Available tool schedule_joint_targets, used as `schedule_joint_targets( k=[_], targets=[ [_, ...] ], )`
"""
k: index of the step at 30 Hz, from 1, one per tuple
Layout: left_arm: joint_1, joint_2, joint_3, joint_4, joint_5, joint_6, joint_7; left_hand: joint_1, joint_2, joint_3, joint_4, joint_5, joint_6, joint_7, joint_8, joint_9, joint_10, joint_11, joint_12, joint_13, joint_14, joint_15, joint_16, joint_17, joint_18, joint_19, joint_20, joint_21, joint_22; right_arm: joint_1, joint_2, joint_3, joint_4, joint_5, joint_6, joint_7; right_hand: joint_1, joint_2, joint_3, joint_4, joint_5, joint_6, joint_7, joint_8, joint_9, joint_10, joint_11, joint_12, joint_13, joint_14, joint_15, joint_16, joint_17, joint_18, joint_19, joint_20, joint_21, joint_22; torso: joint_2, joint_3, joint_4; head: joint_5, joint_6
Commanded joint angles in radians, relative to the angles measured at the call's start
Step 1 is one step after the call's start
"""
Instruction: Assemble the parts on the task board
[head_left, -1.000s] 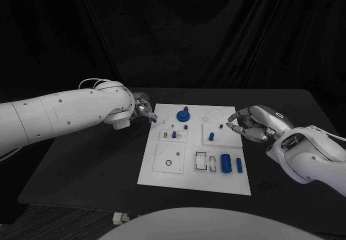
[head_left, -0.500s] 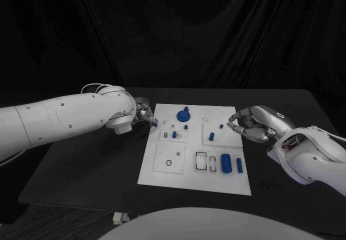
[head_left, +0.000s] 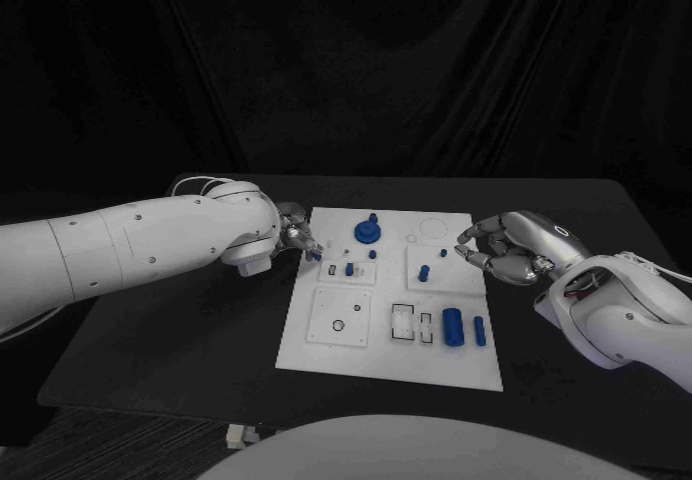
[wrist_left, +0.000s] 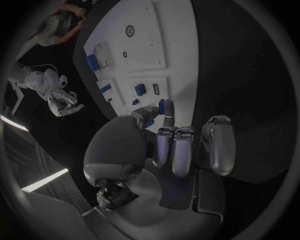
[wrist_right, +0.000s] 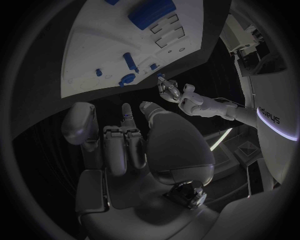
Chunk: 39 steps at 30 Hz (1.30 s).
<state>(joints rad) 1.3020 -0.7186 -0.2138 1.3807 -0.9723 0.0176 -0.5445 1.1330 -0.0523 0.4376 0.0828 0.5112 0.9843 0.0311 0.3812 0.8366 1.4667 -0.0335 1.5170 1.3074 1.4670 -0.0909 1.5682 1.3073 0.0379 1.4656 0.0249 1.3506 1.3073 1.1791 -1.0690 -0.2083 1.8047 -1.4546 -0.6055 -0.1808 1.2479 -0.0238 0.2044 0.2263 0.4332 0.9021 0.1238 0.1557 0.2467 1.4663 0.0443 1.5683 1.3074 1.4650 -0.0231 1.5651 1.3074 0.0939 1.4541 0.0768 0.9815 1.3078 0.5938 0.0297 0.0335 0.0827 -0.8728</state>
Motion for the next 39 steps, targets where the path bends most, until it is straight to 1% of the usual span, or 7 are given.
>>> schedule_joint_targets(
  k=[1, 9, 14, 22, 28, 39],
  targets=[
    [-0.005, 0.005, 0.001, -0.001, 0.008, -0.022, 0.017, -0.009, 0.003, 0.002, 0.004, 0.004, 0.000, -0.001, 0.005, 0.001, 0.067, -0.009, -0.006, 0.224, 0.104, -0.004, 0.003, 0.263, 0.011, 0.011, -0.006, -0.005, 0.198, -0.002, 0.001, 0.000, -0.001, -0.002, -0.011, -0.012, 0.012, 0.001, 0.000, -0.004, 0.004, 0.003, 0.003, -0.005, -0.002, 0.105, -0.001, 0.003, 0.263, 0.097, -0.005, -0.007, 0.222, 0.008, -0.007, -0.003, -0.007, 0.127, 0.000, -0.0001, -0.0001, 0.004, 0.000],
    [-0.020, 0.015, 0.001, -0.008, 0.008, -0.019, 0.024, -0.010, 0.004, 0.002, 0.005, 0.005, 0.000, -0.001, 0.005, 0.001, 0.066, -0.009, -0.008, 0.223, 0.104, -0.003, 0.003, 0.263, 0.011, 0.010, -0.006, -0.007, 0.197, -0.002, 0.003, 0.000, 0.000, -0.002, -0.011, -0.011, 0.013, 0.001, 0.001, -0.005, 0.008, 0.003, 0.003, -0.005, -0.002, 0.105, -0.001, 0.003, 0.263, 0.097, -0.005, -0.007, 0.220, 0.008, -0.007, -0.003, -0.010, 0.126, 0.000, 0.0000, 0.0000, -0.001, 0.000],
    [-0.026, 0.020, 0.001, -0.013, 0.008, -0.017, 0.028, -0.011, 0.005, 0.002, 0.006, 0.006, 0.000, -0.001, 0.005, 0.001, 0.065, -0.009, -0.009, 0.222, 0.104, -0.003, 0.003, 0.263, 0.012, 0.009, -0.006, -0.009, 0.197, -0.002, 0.003, 0.000, 0.000, -0.001, -0.013, -0.010, 0.014, 0.002, 0.002, -0.005, 0.010, 0.003, 0.003, -0.005, -0.002, 0.105, -0.001, 0.003, 0.263, 0.096, -0.006, -0.008, 0.218, 0.009, -0.008, -0.003, -0.013, 0.125, 0.000, 0.0002, 0.0001, 0.001, 0.000],
    [-0.029, 0.025, 0.001, -0.015, 0.008, -0.015, 0.035, -0.011, 0.005, 0.002, 0.007, 0.005, 0.000, -0.001, 0.005, 0.001, 0.065, -0.008, -0.009, 0.222, 0.104, -0.003, 0.003, 0.263, 0.012, 0.009, -0.006, -0.009, 0.197, -0.003, 0.007, 0.000, 0.000, 0.008, -0.015, -0.006, 0.016, 0.002, 0.003, -0.006, 0.013, 0.004, 0.003, -0.005, -0.002, 0.105, -0.001, 0.003, 0.263, 0.097, -0.006, -0.008, 0.219, 0.009, -0.008, -0.003, -0.012, 0.125, 0.000, 0.0003, 0.0001, -0.001, 0.000],
    [-0.032, 0.026, 0.001, -0.014, 0.008, -0.009, 0.039, -0.012, 0.006, 0.002, 0.008, 0.005, 0.000, -0.001, 0.006, 0.002, 0.065, -0.008, -0.009, 0.222, 0.104, -0.003, 0.003, 0.263, 0.012, 0.009, -0.006, -0.009, 0.197, -0.003, 0.006, 0.000, 0.002, 0.010, -0.015, -0.005, 0.017, 0.002, 0.004, -0.006, 0.016, 0.005, 0.003, -0.005, -0.002, 0.105, -0.001, 0.003, 0.263, 0.097, -0.006, -0.007, 0.220, 0.008, -0.008, -0.003, -0.012, 0.125, 0.000, 0.0003, 0.0000, -0.005, 0.000],
    [-0.035, 0.031, 0.001, -0.012, 0.008, -0.002, 0.042, -0.012, 0.006, 0.002, 0.008, 0.004, 0.000, -0.001, 0.005, 0.002, 0.064, -0.008, -0.011, 0.221, 0.103, -0.003, 0.002, 0.262, 0.012, 0.008, -0.006, -0.011, 0.196, -0.004, 0.006, 0.000, 0.002, 0.010, -0.014, -0.007, 0.018, 0.002, 0.005, -0.007, 0.018, 0.005, 0.003, -0.005, -0.002, 0.105, -0.001, 0.003, 0.263, 0.097, -0.006, -0.007, 0.220, 0.008, -0.008, -0.003, -0.012, 0.125, 0.000, 0.0003, 0.0001, -0.004, 0.000]
  ],
)
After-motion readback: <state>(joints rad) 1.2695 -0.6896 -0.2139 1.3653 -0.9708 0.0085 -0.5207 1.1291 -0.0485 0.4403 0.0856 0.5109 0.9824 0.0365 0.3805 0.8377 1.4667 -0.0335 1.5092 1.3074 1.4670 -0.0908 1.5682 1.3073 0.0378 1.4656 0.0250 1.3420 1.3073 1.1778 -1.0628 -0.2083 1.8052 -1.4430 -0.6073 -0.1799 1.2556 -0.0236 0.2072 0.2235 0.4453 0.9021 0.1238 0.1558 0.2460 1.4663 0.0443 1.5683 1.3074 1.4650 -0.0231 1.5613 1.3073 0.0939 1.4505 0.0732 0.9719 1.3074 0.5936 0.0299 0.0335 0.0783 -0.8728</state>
